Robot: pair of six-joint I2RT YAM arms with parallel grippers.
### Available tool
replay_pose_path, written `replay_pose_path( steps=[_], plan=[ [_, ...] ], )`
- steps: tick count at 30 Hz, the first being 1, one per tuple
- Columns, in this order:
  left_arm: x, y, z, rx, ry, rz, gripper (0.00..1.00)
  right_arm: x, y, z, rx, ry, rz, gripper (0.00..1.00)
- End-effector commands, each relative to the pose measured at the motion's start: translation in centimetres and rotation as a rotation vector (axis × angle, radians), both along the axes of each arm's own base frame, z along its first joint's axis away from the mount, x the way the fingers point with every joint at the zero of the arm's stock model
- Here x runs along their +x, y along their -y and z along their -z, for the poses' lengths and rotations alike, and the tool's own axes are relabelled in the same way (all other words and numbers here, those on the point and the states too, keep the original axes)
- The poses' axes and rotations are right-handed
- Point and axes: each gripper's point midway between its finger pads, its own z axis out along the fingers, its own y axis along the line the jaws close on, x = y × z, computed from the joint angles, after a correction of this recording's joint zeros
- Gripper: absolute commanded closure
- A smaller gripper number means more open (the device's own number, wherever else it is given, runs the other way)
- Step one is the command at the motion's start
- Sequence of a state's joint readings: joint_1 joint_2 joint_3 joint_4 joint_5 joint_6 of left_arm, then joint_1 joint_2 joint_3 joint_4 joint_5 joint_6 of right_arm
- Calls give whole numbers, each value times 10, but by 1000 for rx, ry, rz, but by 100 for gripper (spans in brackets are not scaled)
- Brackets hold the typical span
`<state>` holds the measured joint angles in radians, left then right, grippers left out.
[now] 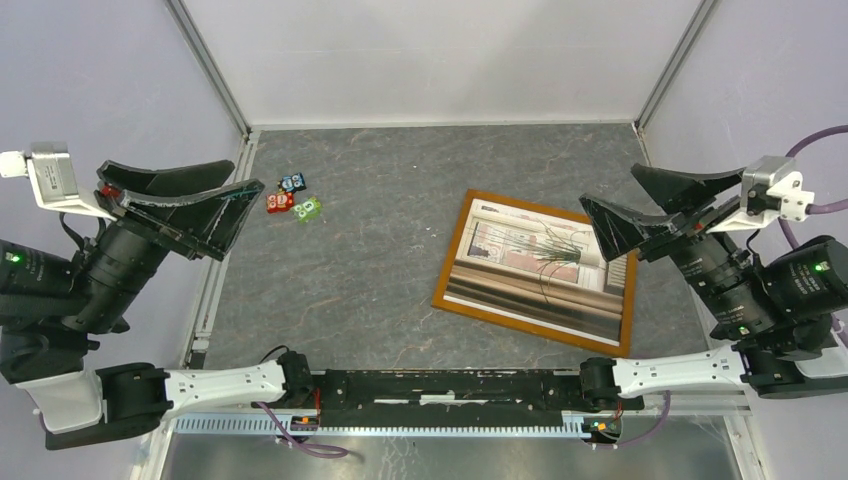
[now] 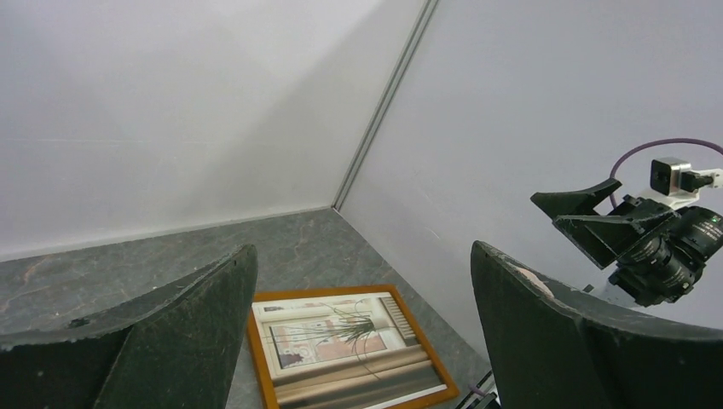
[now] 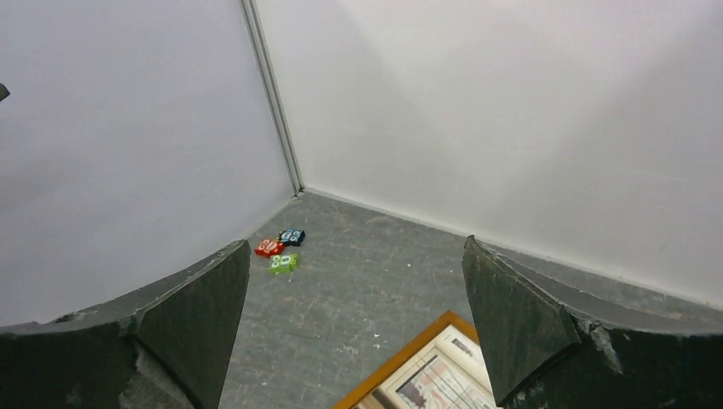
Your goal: Put the photo into the frame
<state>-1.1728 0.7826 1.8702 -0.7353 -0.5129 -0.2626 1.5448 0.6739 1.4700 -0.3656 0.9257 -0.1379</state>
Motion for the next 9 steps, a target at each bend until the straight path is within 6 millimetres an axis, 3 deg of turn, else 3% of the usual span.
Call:
replay_pose_path(
  steps=[1, 9],
  plan=[
    [2, -8, -8, 20, 54, -35, 0, 4, -5, -11, -41, 97, 45, 2],
    [13, 2, -14, 70, 103, -85, 0, 21, -5, 13, -124, 58, 238, 2]
  ],
)
